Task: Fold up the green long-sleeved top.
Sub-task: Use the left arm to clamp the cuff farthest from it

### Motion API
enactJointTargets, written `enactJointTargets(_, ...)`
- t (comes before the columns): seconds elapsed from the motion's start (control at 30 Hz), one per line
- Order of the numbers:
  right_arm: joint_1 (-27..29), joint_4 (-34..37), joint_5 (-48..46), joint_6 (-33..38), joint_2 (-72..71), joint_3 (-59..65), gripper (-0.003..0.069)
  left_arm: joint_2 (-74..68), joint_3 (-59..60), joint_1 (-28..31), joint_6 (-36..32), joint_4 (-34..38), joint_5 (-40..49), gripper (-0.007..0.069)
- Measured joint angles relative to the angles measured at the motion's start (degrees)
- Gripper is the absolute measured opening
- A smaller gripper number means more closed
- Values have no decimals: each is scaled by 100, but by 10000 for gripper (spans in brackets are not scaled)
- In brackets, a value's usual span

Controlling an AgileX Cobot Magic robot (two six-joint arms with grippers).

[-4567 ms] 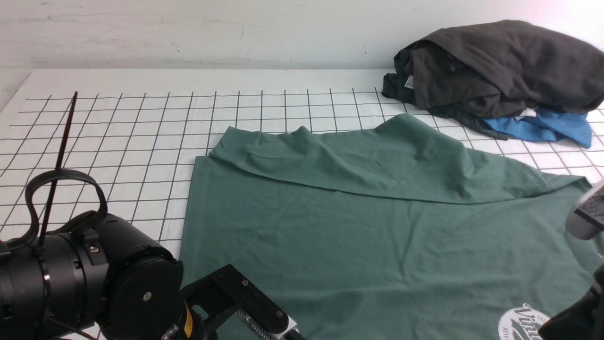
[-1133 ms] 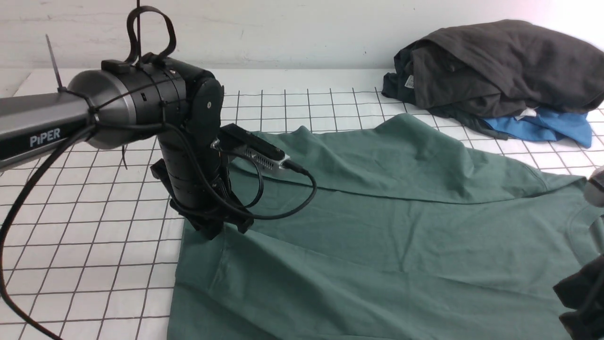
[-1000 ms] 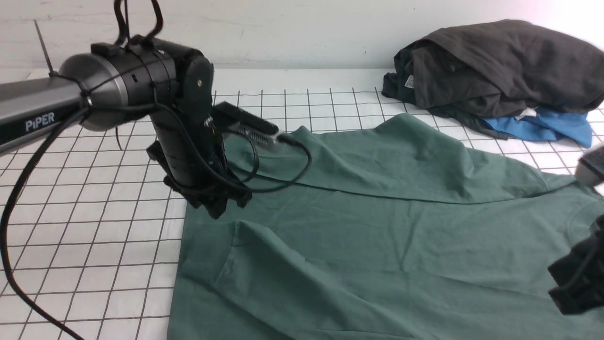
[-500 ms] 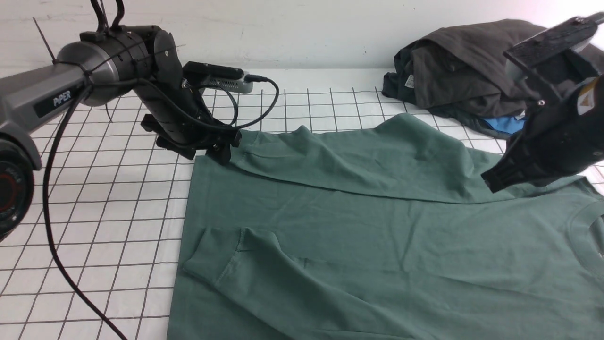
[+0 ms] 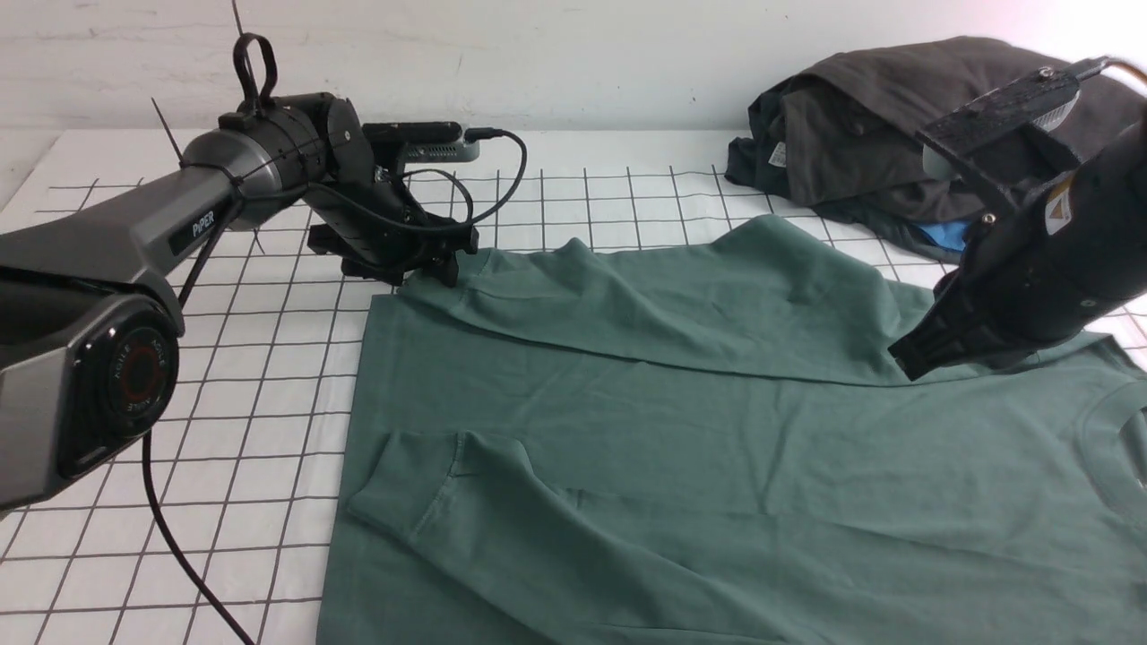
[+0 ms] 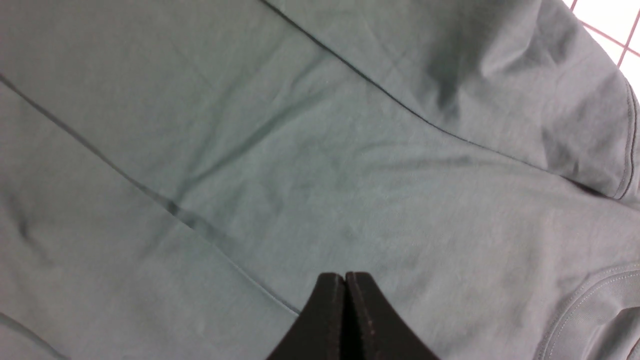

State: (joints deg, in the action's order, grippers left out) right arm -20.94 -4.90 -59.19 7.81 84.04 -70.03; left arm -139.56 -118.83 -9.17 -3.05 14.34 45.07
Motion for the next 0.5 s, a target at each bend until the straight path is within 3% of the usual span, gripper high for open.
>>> enactJointTargets(0.27,0,0,12,0,0,0,-15,54,1,7,-415,298,298,64)
enactJointTargets(0.43,0,0,12,0,0,0,-15,331,6,7,-578,310,678,4)
enactJointTargets(0.5,0,-20,-16,5,0,0,-15,659,13,7,-652,305,1291,2)
